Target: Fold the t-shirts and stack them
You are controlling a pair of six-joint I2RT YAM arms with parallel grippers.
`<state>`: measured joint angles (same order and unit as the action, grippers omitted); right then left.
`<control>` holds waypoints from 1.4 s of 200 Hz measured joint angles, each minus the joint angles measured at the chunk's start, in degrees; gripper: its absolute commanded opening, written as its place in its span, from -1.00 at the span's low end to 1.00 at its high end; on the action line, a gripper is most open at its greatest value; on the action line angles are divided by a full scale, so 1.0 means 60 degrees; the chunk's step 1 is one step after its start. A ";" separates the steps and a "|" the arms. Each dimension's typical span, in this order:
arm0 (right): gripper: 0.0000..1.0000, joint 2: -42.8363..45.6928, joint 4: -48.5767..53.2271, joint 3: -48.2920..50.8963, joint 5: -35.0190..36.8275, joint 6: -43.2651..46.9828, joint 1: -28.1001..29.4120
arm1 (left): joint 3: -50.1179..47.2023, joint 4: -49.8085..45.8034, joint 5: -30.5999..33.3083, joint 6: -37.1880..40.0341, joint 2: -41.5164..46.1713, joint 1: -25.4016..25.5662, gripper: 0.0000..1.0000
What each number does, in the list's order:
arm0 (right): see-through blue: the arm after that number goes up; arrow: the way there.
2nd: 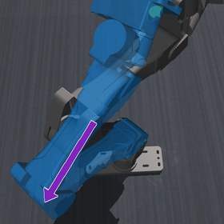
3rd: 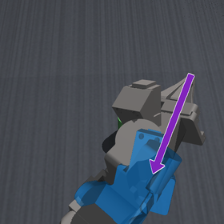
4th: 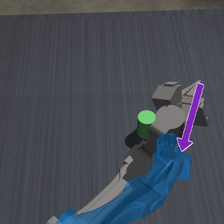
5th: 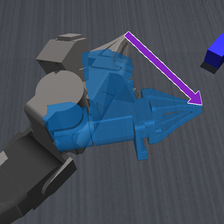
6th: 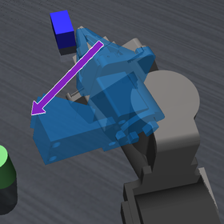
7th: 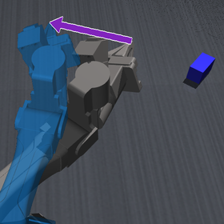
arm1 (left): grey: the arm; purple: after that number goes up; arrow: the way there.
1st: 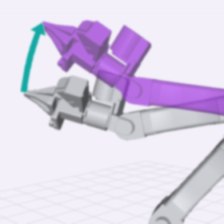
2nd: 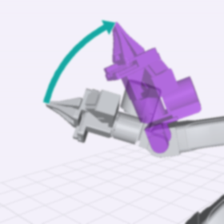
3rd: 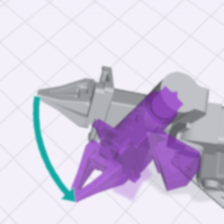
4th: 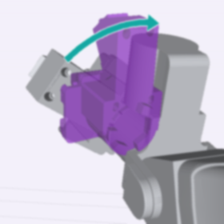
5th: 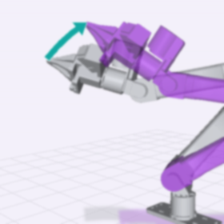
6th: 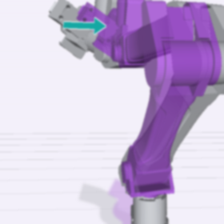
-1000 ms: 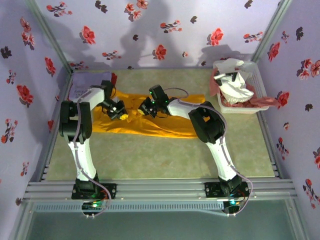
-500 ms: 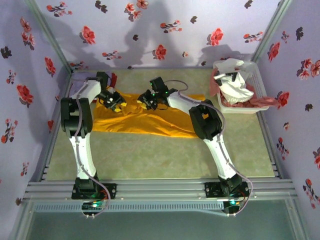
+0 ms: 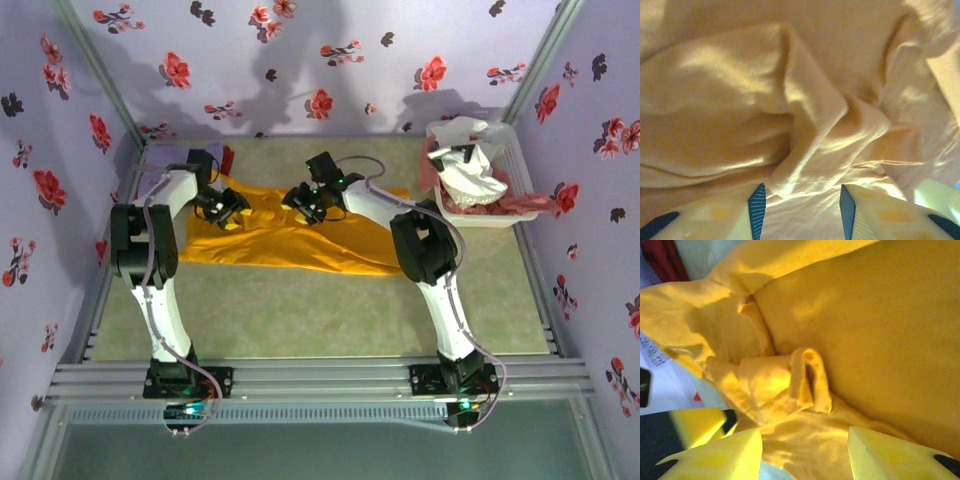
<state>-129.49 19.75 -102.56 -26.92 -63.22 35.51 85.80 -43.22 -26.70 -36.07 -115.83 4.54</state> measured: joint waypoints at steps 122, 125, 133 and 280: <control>0.00 0.1585 0.0015 0.1934 0.0091 0.0339 -0.0127 | 0.1843 0.0215 -0.0040 -0.0291 -0.1271 0.0415 -0.75; 0.00 0.1639 0.0018 0.2029 0.0095 0.0346 -0.0127 | 0.1978 0.0237 -0.0029 -0.0317 -0.1330 0.0415 -0.74; 0.00 0.1800 0.0022 0.2284 0.0102 0.0372 -0.0127 | 0.2379 0.0284 -0.0015 -0.0488 -0.1512 0.0415 -0.74; 0.08 0.6732 0.4630 0.5475 0.3668 0.3581 -0.1617 | 0.1198 0.0925 0.1523 -0.0488 0.0073 0.1158 -0.04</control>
<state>-89.10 47.53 -69.71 -4.91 -41.74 25.80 92.99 -37.67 -17.56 -39.00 -115.39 11.49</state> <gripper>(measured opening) 0.538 0.470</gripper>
